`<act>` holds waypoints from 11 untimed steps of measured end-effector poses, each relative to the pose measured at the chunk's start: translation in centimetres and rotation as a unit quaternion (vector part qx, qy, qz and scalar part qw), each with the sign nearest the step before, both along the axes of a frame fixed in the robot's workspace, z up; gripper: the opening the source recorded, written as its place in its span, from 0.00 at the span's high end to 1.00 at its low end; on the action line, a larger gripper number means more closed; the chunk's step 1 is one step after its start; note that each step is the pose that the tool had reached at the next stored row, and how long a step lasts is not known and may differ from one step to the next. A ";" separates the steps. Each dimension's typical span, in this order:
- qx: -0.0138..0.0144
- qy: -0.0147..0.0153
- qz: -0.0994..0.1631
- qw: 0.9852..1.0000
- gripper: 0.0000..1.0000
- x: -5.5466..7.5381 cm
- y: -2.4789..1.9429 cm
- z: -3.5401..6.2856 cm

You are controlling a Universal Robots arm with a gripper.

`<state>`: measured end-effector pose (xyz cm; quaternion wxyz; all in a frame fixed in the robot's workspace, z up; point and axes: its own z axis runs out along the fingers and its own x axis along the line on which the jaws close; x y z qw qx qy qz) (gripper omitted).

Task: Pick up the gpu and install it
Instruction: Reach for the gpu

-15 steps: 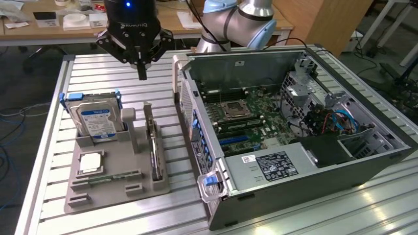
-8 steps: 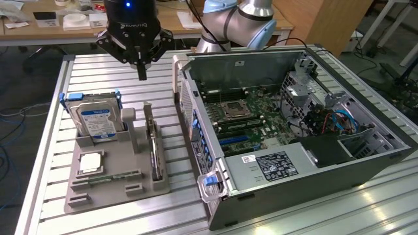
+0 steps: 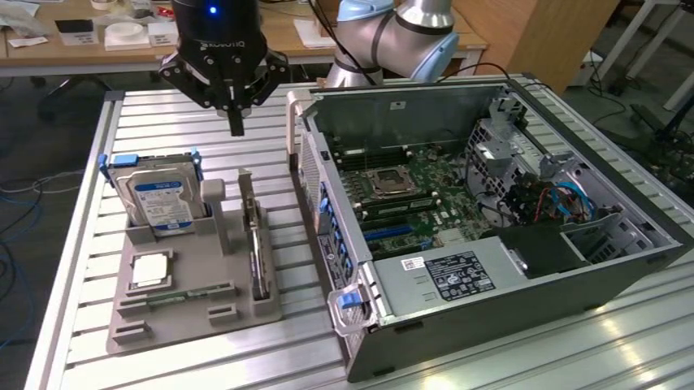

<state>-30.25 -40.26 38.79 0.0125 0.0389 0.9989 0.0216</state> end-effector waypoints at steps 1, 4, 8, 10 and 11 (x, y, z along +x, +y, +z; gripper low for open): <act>0.000 0.000 0.000 1.000 0.89 0.0 -0.05 0.00; 0.000 0.000 0.000 1.000 0.89 0.0 -0.17 0.00; 0.000 0.000 0.000 1.000 0.89 0.0 -0.32 0.00; 0.000 0.000 0.000 1.000 0.89 0.0 -0.37 0.00; 0.000 0.000 0.000 1.000 0.89 0.0 -0.39 0.00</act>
